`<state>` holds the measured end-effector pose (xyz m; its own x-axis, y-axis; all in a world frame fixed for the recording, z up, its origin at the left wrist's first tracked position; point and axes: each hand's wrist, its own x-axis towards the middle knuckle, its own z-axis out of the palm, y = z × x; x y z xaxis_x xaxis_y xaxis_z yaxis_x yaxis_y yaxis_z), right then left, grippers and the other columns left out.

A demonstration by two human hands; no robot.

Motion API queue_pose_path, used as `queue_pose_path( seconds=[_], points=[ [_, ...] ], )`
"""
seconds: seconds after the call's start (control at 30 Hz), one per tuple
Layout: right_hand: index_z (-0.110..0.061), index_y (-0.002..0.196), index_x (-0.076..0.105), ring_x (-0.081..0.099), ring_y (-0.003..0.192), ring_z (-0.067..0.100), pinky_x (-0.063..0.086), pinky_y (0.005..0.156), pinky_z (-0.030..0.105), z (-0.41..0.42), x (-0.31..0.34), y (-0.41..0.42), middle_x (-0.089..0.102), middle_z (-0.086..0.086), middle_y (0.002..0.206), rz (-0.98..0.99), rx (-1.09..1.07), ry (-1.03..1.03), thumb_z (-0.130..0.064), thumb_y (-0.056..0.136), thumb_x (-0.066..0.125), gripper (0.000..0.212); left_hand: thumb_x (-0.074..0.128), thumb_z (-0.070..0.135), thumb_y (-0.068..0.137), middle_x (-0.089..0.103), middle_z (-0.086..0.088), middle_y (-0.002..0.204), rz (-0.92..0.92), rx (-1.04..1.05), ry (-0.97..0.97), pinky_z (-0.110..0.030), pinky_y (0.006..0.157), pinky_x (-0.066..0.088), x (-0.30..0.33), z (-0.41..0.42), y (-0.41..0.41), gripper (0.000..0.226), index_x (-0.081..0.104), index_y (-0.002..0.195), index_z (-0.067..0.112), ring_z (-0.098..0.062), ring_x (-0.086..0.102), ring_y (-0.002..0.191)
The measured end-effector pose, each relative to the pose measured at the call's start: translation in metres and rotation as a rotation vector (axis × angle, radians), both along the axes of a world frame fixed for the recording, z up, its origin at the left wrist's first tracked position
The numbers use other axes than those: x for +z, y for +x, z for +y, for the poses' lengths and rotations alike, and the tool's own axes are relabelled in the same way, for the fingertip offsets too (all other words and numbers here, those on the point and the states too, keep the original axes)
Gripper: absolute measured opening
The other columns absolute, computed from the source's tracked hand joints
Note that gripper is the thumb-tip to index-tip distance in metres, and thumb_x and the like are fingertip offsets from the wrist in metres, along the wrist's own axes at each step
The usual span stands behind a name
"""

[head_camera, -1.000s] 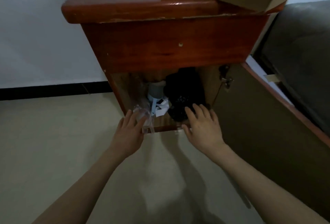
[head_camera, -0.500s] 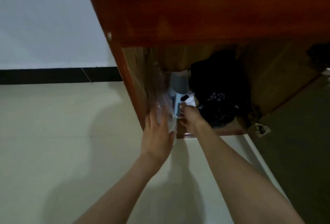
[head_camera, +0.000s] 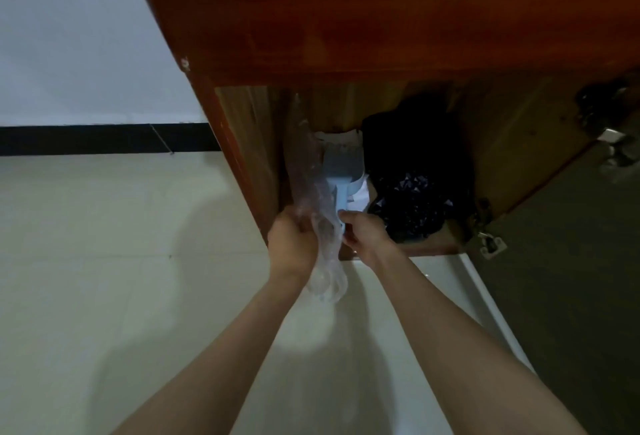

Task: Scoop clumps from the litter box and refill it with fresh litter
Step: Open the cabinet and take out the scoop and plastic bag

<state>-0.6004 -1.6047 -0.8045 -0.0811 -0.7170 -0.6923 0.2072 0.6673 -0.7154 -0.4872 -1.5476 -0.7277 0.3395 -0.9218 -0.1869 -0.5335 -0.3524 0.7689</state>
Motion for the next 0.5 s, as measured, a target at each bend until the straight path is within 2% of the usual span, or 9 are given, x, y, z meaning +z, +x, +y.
queue_pose_path(
  seconds=[0.03,0.1,0.17,0.2,0.27,0.37,0.43,0.5],
  points=[
    [-0.005,0.085,0.059,0.052,0.053,0.012,0.041,0.046,0.022,0.007,0.004,-0.004,0.056,0.004,0.064,-0.001,-0.009,-0.001,-0.006,0.09,0.055,0.006,0.046,0.013,0.094,0.064,-0.019,0.108,0.007,0.015,-0.033,-0.022,0.074,0.035,0.006,0.007,0.001,0.025,0.06,0.11,-0.001,-0.034,0.059,0.101],
    [-0.002,0.096,0.057,0.053,0.062,0.017,0.046,0.056,0.027,0.024,0.013,-0.014,0.054,0.007,0.072,0.025,0.01,-0.009,-0.003,0.091,0.051,0.008,0.045,0.009,0.094,0.063,-0.017,0.106,0.038,0.045,-0.057,-0.018,0.069,0.033,0.015,0.024,0.004,0.023,0.059,0.11,0.0,-0.032,0.058,0.095],
    [0.002,0.105,0.057,0.055,0.074,0.025,0.046,0.069,0.036,0.042,0.022,-0.025,0.055,0.014,0.084,0.078,0.056,-0.02,-0.001,0.092,0.045,0.018,0.043,0.003,0.09,0.065,-0.014,0.1,0.089,0.066,-0.063,-0.025,0.07,0.04,0.026,0.041,0.007,0.022,0.059,0.105,0.002,-0.028,0.06,0.089],
    [0.002,0.11,0.056,0.055,0.078,0.026,0.045,0.071,0.037,0.051,0.027,-0.031,0.056,0.015,0.089,0.089,0.072,-0.026,0.0,0.091,0.042,0.024,0.041,-0.002,0.087,0.065,-0.014,0.097,0.093,0.071,-0.077,-0.027,0.071,0.042,0.033,0.051,0.008,0.022,0.058,0.1,0.003,-0.027,0.059,0.087],
    [0.0,0.112,0.055,0.052,0.075,0.023,0.042,0.067,0.035,0.072,0.039,-0.041,0.054,0.013,0.086,0.105,0.091,-0.063,0.0,0.092,0.036,0.028,0.036,-0.006,0.087,0.061,-0.012,0.089,0.1,0.076,-0.093,-0.028,0.07,0.038,0.045,0.071,0.009,0.021,0.053,0.093,0.005,-0.025,0.053,0.082],
    [-0.003,0.103,0.054,0.046,0.076,0.022,0.037,0.068,0.033,0.102,0.056,-0.053,0.048,0.008,0.082,0.122,0.08,-0.102,-0.009,0.095,0.034,0.022,0.037,0.012,0.095,0.055,-0.006,0.089,0.149,0.075,-0.067,-0.031,0.066,0.035,0.062,0.104,0.005,0.013,0.05,0.096,0.01,-0.024,0.051,0.079],
    [-0.011,0.083,0.049,0.044,0.07,0.02,0.036,0.065,0.03,0.122,0.07,-0.059,0.044,0.006,0.074,0.135,0.084,-0.098,-0.015,0.096,0.036,0.019,0.041,0.03,0.095,0.052,-0.004,0.089,0.207,0.079,0.004,-0.03,0.062,0.035,0.07,0.126,0.0,0.022,0.051,0.102,0.011,-0.018,0.049,0.076],
    [-0.015,0.08,0.046,0.041,0.058,0.014,0.034,0.056,0.024,0.143,0.083,-0.064,0.041,0.001,0.067,0.193,0.117,-0.138,-0.018,0.095,0.041,0.016,0.045,0.04,0.093,0.049,-0.004,0.082,0.295,0.089,0.079,-0.029,0.059,0.034,0.073,0.146,-0.005,0.032,0.054,0.098,0.01,-0.017,0.045,0.07]
  ],
)
